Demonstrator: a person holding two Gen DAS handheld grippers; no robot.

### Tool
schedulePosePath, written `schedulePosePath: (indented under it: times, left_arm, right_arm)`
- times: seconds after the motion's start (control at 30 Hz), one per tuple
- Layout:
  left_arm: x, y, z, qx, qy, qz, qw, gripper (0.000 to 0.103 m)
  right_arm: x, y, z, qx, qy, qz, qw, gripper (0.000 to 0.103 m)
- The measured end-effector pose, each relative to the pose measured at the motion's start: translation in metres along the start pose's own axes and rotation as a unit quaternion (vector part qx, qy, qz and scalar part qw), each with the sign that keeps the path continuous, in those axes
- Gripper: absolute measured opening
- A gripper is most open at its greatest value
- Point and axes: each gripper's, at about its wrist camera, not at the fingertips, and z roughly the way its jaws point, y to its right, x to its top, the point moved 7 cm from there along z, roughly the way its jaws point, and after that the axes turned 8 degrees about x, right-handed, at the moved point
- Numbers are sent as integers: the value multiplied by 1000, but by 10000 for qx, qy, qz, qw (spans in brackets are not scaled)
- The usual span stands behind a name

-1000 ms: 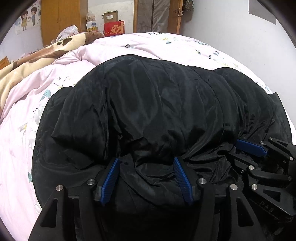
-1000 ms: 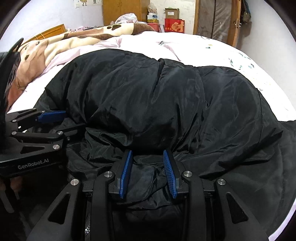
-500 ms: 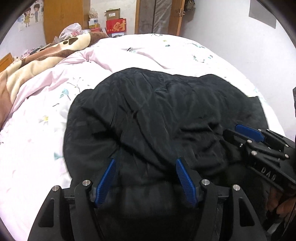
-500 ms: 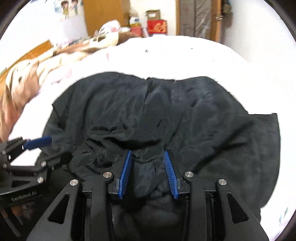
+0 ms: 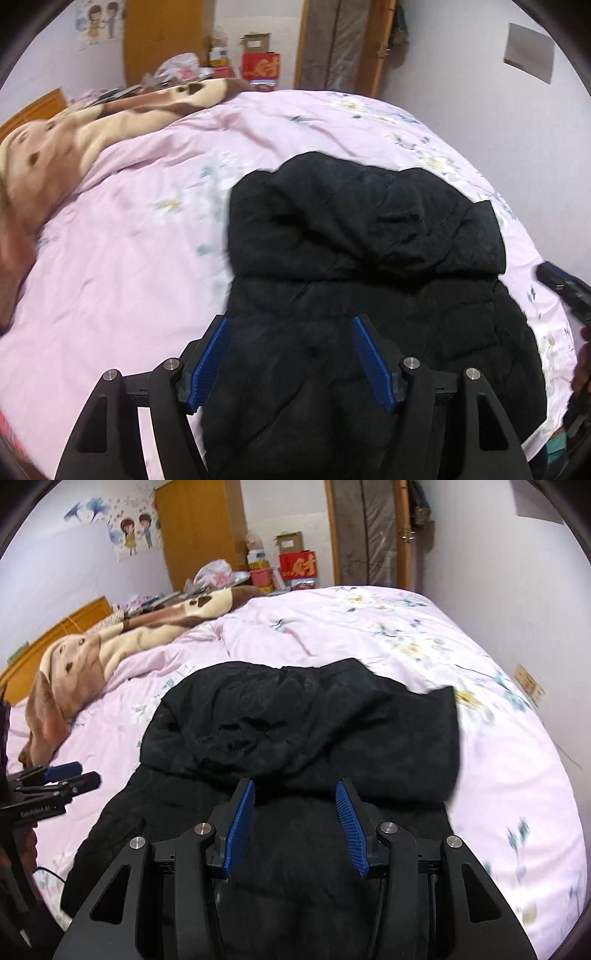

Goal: Fold large clothes
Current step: 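Open both tools and lift them off the jacket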

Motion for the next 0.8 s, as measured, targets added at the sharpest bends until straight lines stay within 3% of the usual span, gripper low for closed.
schedulePosePath:
  times: [0.07,0.27,0.47,0.8]
  left_arm:
    - [-16,-14,-7,-6,-64,-94,9999,69]
    - [-66,-49,-22,97,-229,-355,9991,69]
    - [-90,-62,-34,122,-259,-426,9987,69]
    - [-135,-63,-32,-97,-500,-559,9971,69]
  right_arm:
    - [-11,11,-21,-67,58,147,9999,62]
    - [-52,48,-68,-537,137,609,9966,63]
    - [-89,81,-103,-979,166,1003,9900,63]
    - [-147,88,-119,-1180,-201,1020,9876,63]
